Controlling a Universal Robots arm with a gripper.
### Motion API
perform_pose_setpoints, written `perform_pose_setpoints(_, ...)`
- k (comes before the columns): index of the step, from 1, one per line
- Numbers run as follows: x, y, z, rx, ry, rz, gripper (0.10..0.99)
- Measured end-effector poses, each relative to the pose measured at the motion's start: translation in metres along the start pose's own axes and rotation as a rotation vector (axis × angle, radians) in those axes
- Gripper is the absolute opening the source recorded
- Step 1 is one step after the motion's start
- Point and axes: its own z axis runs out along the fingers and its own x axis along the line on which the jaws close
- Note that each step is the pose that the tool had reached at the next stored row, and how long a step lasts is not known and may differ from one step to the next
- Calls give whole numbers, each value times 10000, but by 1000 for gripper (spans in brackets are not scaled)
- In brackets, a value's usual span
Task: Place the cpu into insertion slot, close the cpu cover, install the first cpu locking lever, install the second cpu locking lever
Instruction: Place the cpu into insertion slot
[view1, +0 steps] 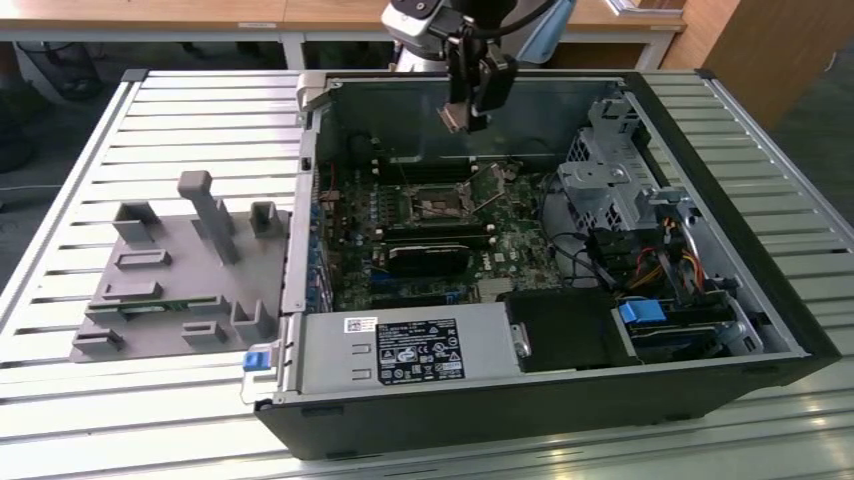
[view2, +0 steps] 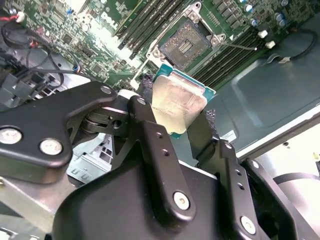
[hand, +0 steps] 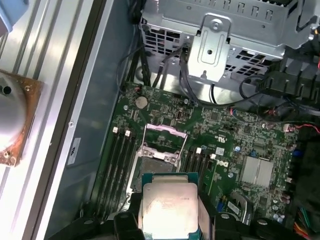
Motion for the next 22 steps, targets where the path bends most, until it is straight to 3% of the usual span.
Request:
perform_pose_setpoints(14,3,-1,25,-30,-166,1958,529)
perform_pose_setpoints(22,27,-5,136,-25,-169,2096,529)
